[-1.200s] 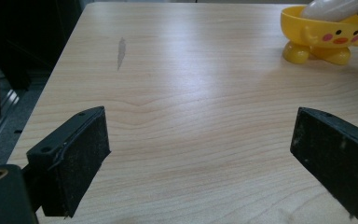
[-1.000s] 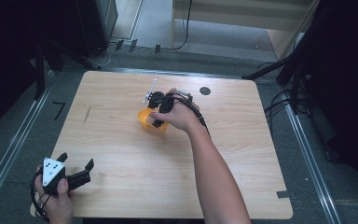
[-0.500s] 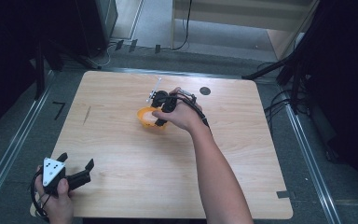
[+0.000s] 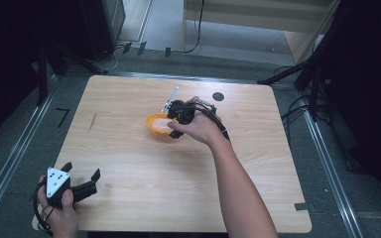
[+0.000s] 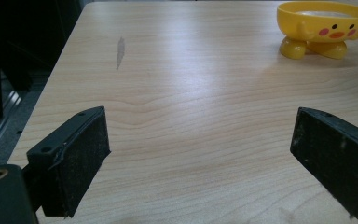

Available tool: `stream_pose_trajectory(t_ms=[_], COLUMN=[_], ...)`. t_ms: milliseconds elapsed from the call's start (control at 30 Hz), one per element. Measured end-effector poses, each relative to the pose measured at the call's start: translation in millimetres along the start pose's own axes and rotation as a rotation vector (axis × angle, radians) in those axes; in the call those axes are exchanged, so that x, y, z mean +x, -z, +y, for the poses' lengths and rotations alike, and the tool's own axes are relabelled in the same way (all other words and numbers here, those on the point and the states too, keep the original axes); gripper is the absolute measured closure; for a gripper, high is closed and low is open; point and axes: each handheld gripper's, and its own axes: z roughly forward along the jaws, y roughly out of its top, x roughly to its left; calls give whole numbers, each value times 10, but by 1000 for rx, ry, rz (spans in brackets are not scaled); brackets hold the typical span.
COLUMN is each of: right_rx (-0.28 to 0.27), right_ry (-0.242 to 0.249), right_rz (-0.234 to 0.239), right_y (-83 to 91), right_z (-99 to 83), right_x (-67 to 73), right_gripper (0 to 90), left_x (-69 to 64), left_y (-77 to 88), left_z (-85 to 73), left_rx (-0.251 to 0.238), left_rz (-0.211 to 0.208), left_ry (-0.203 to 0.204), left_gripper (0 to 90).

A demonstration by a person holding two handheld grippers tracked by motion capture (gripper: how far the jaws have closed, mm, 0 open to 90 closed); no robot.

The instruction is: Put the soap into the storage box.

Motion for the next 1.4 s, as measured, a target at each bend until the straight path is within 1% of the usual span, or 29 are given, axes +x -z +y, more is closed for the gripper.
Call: stream_pose_trajectory(t_ms=[67, 100, 133, 233, 267, 300, 333, 367, 467, 533, 600, 667, 700, 733, 867, 900, 933, 1000, 1167, 1200, 1233, 1267, 1367, 1400], right_rx=[-8, -8, -6, -18, -24, -24, -30, -30, -35, -33, -15, -19, -19, -32, -33, -30, -35, -52, -46, -55, -55, -48, -45, -47], right_ry=[-14, -14, -24, -20, -22, -22, -23, -23, -37, -41, -33, -28, -28, -35, -27, -33, -26, -37, -47, -59, -59, -58, -58, -65], right_rz=[7, 7, 10, -4, -3, -3, -3, -3, -2, -2, 2, -12, -12, 4, 5, -2, -3, -1, -3, -7, -7, -5, -10, -9], right_y=[11, 11, 18, 28, 39, 39, 49, 49, 71, 71, 66, 73, 73, 82, 80, 84, 86, 93, 87, 90, 90, 92, 98, 116], right_z=[-72, -72, -97, -180, -225, -225, -274, -274, -368, -391, -444, -472, -472, -500, -541, -552, -564, -616, -695, -743, -743, -788, -830, -874], right_x=[30, 30, 44, 76, 96, 96, 120, 120, 180, 192, 226, 250, 250, 270, 300, 315, 320, 344, 388, 407, 407, 418, 428, 434], right_gripper=[281, 281, 276, 262, 252, 252, 243, 243, 215, 203, 181, 175, 175, 150, 137, 136, 134, 121, 80, 69, 69, 48, 42, 36], left_x=[-4, -4, -5, -7, -7, -7, -7, -7, -6, -8, -8, -5, -4, 0, 2, 2, 3, 3, -3, -2, -2, 0, 1, 1], left_y=[-3, -3, -5, -9, -9, -9, -9, -9, -10, -10, -11, -8, -7, -5, -6, -5, -4, -5, -6, -5, -5, -5, -7, -6], left_z=[1, 1, 1, 2, 3, 3, 2, 2, 3, 4, 3, 3, 3, 3, 2, 2, 2, 1, 3, 3, 2, 2, 2, 2], left_rx=[0, 0, 0, 0, 1, 1, 0, 0, 2, 4, 2, 2, 2, 2, 0, 0, 0, -1, 2, 2, 2, 1, 0, 0], left_rz=[-1, -1, -1, 1, 1, 1, 0, 0, 2, 4, 2, 2, 2, -1, -2, -3, -3, -2, -1, -1, -1, -1, -2, -2], left_ry=[0, 0, -1, -3, -3, -3, -3, -3, -5, -6, -5, -4, -3, -1, 1, 0, 0, 4, 0, -2, 0, 0, 1, 0], left_gripper=[50, 49, 49, 49, 50, 50, 50, 50, 50, 50, 50, 50, 50, 50, 50, 50, 50, 50, 50, 50, 50, 50, 50, 50])
